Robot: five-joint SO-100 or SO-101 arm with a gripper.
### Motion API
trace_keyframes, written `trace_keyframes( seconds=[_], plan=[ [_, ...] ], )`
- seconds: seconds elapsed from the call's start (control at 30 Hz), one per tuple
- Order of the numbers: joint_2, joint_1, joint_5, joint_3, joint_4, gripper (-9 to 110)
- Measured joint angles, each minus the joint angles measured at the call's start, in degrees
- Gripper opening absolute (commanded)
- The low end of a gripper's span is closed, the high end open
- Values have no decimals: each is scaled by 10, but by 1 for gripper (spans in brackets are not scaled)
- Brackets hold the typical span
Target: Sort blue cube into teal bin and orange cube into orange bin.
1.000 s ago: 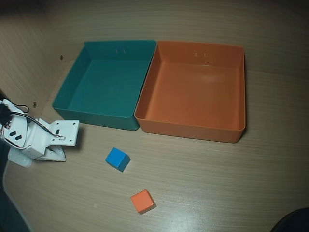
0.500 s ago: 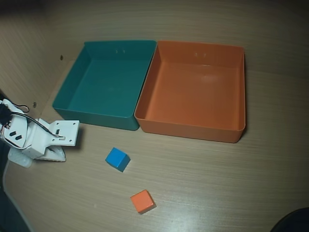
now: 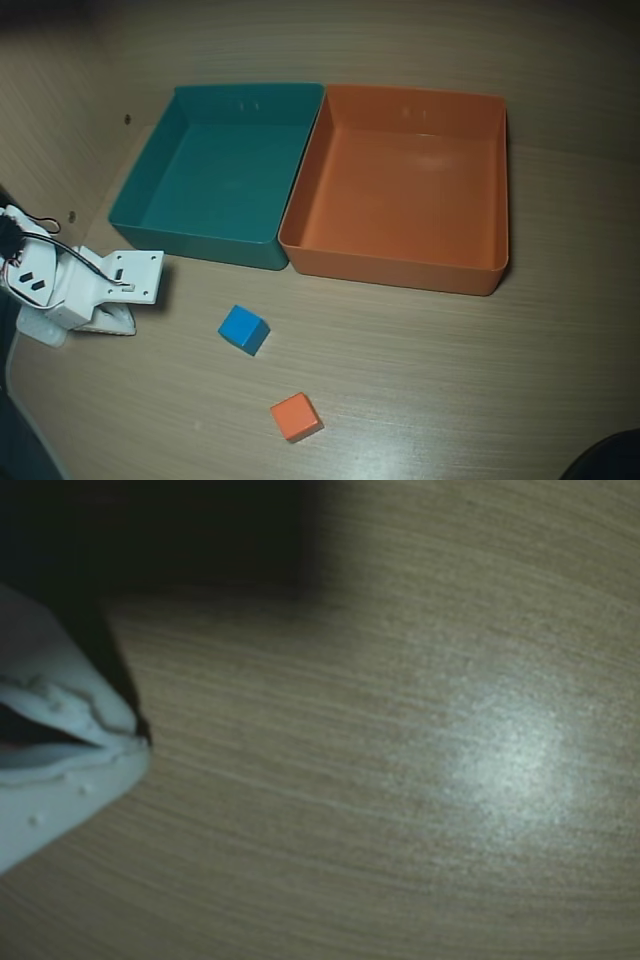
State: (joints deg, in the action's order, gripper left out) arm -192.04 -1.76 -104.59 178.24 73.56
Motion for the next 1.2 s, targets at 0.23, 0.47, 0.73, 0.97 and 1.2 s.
trace_keyframes(
  seconds=[0.23,0.47,0.73,0.97,1.2],
  plan=[
    [0,0,0,0,0,-6],
    [1,-18,0,-4,0,13],
    [146,-42,-3,-110,11,35],
    [385,-42,-3,-310,11,35],
    [614,-42,-3,-530,11,35]
  ],
)
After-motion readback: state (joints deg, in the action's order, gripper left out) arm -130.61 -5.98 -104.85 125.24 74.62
